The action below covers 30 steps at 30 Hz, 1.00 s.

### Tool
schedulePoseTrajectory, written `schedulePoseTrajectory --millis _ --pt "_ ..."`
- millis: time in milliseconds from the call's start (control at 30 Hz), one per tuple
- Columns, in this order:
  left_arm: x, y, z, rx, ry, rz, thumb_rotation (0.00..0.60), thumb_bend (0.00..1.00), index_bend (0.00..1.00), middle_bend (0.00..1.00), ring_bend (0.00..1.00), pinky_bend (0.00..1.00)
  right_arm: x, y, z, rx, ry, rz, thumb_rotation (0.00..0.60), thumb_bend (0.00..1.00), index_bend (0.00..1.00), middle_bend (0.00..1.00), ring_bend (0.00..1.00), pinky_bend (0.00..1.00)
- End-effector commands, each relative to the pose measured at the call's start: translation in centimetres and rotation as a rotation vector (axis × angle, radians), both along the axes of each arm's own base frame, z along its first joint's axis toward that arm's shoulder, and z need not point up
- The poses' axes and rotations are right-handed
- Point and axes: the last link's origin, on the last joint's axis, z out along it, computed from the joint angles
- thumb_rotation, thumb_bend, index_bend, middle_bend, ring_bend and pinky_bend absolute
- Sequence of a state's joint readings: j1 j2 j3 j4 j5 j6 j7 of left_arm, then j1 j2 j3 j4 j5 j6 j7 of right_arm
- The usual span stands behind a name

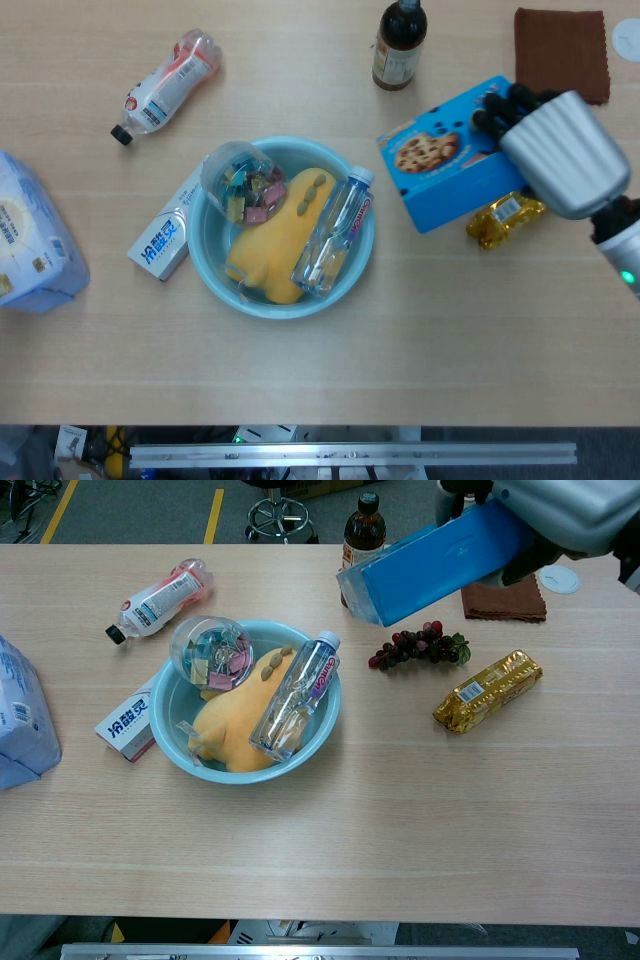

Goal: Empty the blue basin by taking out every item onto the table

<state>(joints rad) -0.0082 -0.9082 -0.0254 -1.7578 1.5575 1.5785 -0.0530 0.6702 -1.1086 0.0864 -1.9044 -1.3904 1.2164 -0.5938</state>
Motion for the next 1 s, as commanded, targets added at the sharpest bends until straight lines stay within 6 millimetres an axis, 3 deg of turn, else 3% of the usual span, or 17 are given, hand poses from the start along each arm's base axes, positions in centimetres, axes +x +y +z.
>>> schedulePoseTrajectory --millis 33,467,767,1000 --pt "0.3 0.2 -0.3 -0.008 0.001 -0.009 0.6 0.17 0.06 0.04 0.02 0.13 -2.5 0.3 1.1 -0.018 0.012 -0.06 0.6 0.28 0.7 0.62 0.63 0.73" --pt "1.1 0.5 -1.0 -0.033 0.009 -0.031 0.6 0.17 0.06 0.05 0.02 0.13 -8.2 -0.8 2.5 -0.074 0.036 -0.204 0.6 0.28 0.7 0.62 0.63 0.73" --pt "1.1 0.7 -1.3 -0.042 0.006 -0.032 0.6 0.17 0.06 0.05 0.02 0.13 -9.6 -2.8 2.0 -0.113 0.045 -0.27 0.6 0.28 0.7 0.62 0.63 0.73" --pt "0.9 0.7 -1.4 -0.047 0.004 -0.025 0.6 0.17 0.06 0.05 0.02 0.13 -10.0 -4.5 0.2 -0.126 0.036 -0.327 0.6 0.28 0.7 0.62 0.63 0.73"
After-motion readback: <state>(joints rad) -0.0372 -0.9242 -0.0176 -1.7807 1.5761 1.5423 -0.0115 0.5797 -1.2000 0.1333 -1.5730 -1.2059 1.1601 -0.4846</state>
